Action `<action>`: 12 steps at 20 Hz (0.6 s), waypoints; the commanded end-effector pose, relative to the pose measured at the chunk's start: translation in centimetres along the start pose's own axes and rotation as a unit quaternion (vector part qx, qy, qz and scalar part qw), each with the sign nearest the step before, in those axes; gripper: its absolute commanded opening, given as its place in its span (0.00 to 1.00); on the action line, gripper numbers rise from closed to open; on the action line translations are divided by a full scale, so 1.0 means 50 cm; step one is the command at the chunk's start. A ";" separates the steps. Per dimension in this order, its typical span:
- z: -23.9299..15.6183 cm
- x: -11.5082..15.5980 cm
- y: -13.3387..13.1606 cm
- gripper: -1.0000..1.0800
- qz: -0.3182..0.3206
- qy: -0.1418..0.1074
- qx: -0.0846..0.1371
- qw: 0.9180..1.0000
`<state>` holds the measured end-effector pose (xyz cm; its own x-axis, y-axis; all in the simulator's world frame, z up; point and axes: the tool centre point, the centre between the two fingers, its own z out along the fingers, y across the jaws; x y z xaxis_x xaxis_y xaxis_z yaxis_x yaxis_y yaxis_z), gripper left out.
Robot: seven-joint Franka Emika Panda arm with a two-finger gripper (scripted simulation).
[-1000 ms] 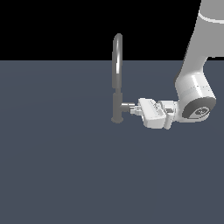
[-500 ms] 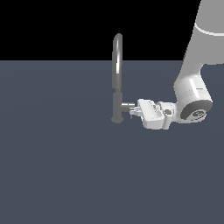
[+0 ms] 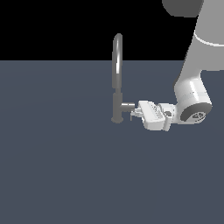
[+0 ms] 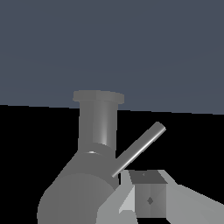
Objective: Turn on the faucet by rotating a designated handle.
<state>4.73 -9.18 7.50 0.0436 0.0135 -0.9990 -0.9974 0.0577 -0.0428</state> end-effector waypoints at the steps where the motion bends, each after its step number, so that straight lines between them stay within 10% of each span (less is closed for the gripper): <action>1: 0.005 0.031 -0.011 0.00 0.006 0.006 0.006 1.000; 12: 0.008 0.097 -0.028 0.00 0.022 0.008 0.009 1.000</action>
<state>6.76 -10.18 4.68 0.0290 -0.0095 -0.9995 -0.9956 0.0884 -0.0297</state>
